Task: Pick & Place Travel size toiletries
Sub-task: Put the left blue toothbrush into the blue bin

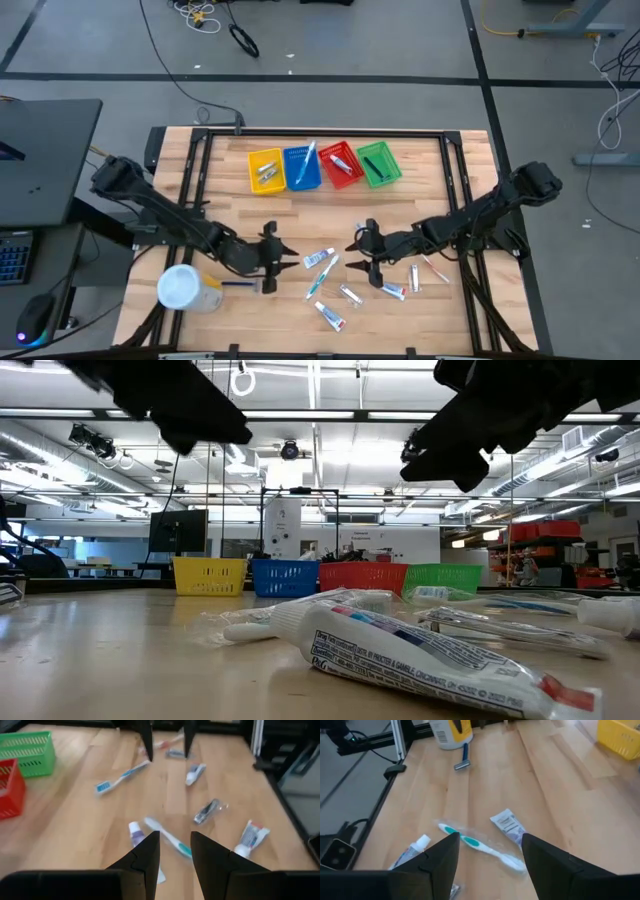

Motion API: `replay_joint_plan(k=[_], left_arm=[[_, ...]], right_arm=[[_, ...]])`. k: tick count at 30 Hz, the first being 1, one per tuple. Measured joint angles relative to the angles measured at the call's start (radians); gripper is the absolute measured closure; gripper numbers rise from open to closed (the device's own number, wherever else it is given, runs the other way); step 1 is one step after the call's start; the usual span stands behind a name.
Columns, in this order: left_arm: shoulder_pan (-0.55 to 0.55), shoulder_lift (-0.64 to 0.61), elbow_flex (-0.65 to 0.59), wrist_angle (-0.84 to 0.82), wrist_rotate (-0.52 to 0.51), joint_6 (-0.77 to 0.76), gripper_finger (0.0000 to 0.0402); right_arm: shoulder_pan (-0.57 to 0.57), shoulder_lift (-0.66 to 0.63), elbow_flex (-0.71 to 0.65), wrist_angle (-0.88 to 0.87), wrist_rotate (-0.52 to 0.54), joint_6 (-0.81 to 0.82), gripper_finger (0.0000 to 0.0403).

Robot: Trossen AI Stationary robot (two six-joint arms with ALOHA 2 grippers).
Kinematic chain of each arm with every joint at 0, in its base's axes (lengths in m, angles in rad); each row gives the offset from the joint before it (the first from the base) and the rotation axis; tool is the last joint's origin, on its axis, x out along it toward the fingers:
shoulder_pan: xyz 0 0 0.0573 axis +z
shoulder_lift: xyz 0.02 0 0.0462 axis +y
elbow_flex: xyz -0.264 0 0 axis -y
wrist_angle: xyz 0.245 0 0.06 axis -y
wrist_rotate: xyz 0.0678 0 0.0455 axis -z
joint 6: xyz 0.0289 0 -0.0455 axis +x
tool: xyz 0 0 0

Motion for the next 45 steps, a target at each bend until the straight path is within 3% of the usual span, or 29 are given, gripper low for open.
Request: replay_joint_plan(k=[6, 17, 28, 45], left_arm=[[0.028, 0.000, -0.125, 0.222, 0.014, -0.018, 0.0285], [0.055, 0.000, -0.162, 0.224, 0.007, -0.004, 0.0285], [0.066, 0.000, -0.162, 0.223, 0.006, 0.003, 0.0285], [0.066, 0.000, -0.161, 0.223, 0.070, 0.015, 0.0285]], right_arm=[[0.037, 0.057, 0.000, 0.002, 0.008, 0.052, 0.0177], [0.102, 0.167, 0.018, 0.115, 0.045, 0.111, 0.0179], [0.144, 0.297, 0.237, -0.226, 0.022, 0.158, 0.0196], [0.148, 0.325, 0.244, -0.318, 0.024, 0.262, 0.0196]])
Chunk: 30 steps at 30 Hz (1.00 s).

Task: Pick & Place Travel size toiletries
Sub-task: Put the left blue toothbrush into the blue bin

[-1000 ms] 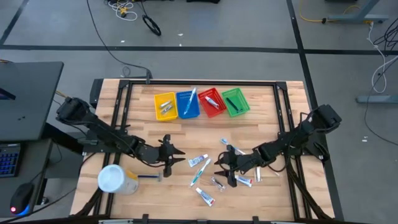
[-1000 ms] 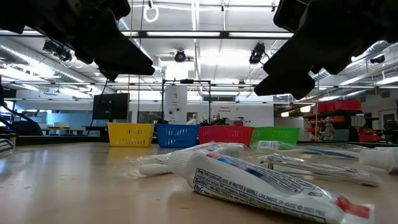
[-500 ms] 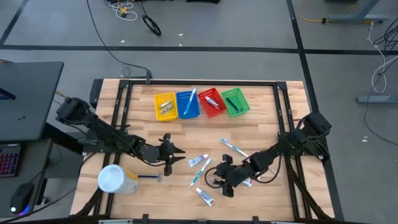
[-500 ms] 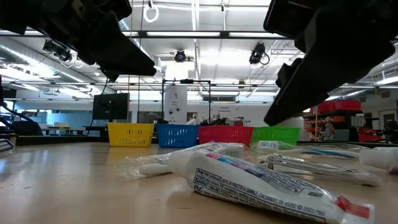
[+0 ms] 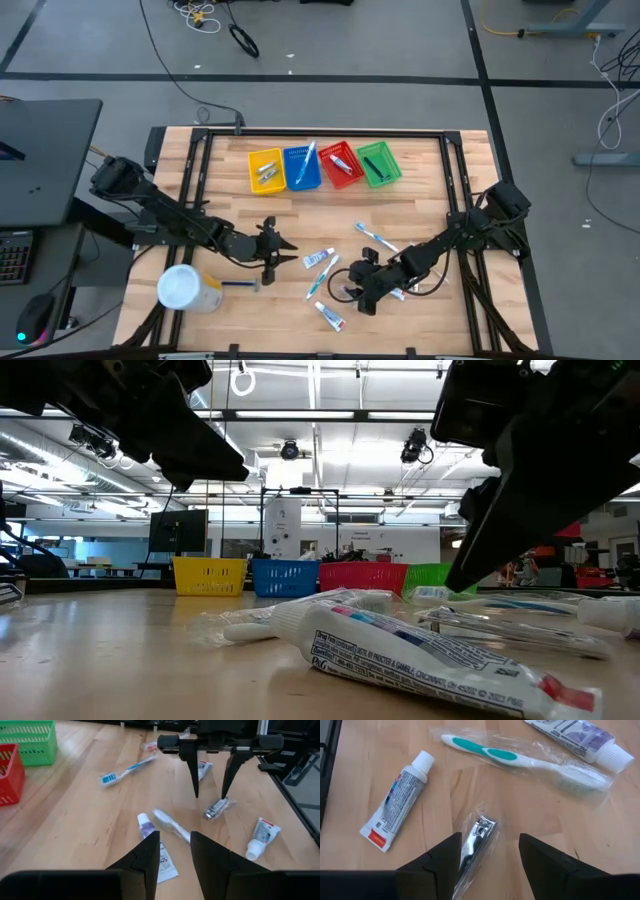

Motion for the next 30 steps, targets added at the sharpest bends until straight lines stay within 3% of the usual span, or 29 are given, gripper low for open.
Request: replay_joint_plan(k=[30], left_arm=[[0.000, -0.005, 0.000, -0.010, -0.019, -0.026, 0.0285]], right_arm=[[0.023, 0.068, 0.000, 0.066, 0.010, -0.015, 0.0196]])
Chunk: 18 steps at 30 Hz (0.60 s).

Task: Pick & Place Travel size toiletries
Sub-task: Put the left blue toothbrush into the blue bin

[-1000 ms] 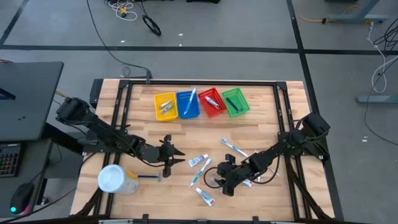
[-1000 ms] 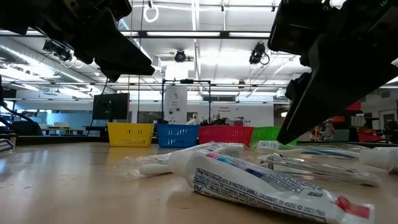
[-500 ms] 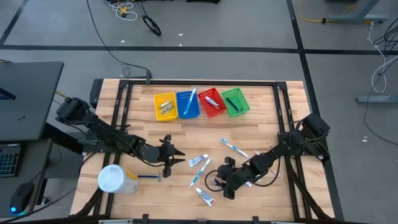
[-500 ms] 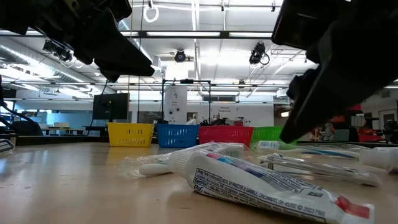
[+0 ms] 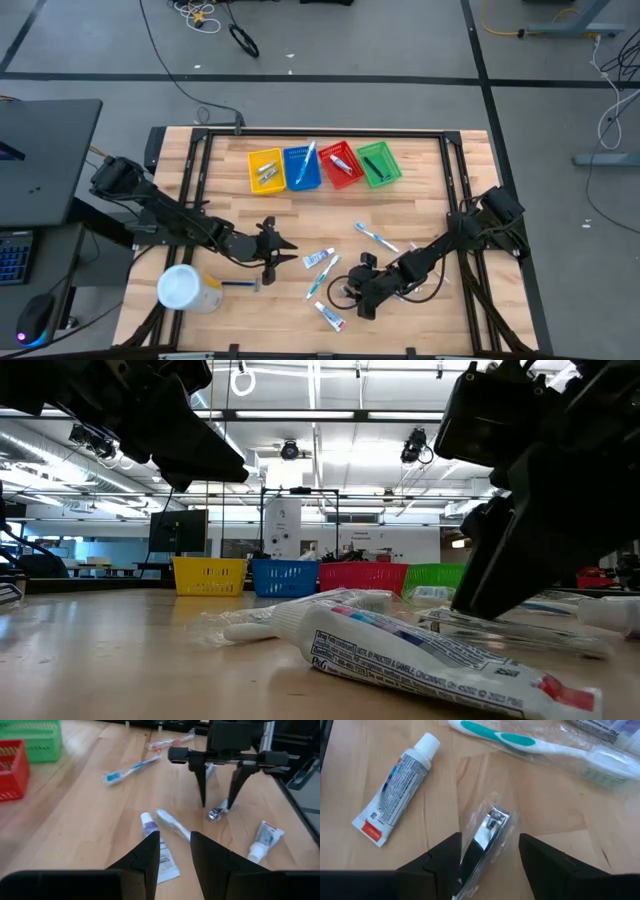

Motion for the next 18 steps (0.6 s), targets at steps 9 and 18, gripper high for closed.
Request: replay_joint_plan(k=[9, 18], left_arm=[[0.000, -0.151, 0.001, -0.128, -0.039, 0.025, 0.0285], [0.001, -0.091, 0.000, -0.157, -0.034, -0.202, 0.0285]], right_arm=[[0.000, -0.002, 0.000, -0.015, -0.009, 0.011, 0.0196], [-0.014, -0.058, 0.000, -0.009, 0.059, -0.112, 0.0196]])
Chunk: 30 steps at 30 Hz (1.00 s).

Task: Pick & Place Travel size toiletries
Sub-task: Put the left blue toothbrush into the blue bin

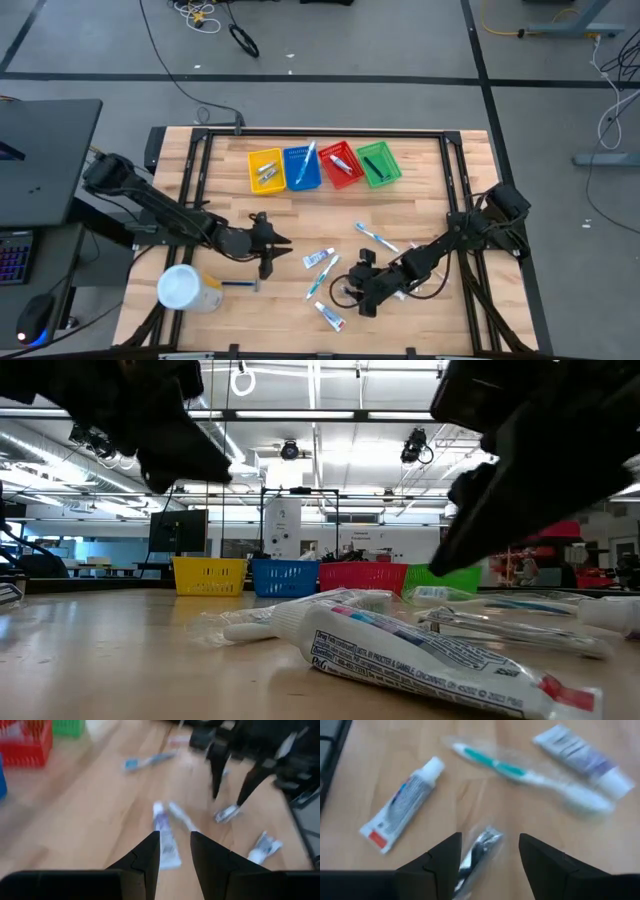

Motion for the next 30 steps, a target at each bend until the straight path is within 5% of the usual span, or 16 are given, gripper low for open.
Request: replay_joint_plan(k=[14, 30], left_arm=[[-0.007, 0.310, 0.239, 0.049, 0.117, -0.102, 0.0279], [-0.003, 0.648, 0.509, -0.072, 0.126, -0.088, 0.0196]], right_arm=[[-0.043, -0.073, 0.000, -0.174, 0.070, -0.119, 0.0196], [-0.045, -0.198, 0.000, -0.440, 0.170, -0.099, 0.0196]])
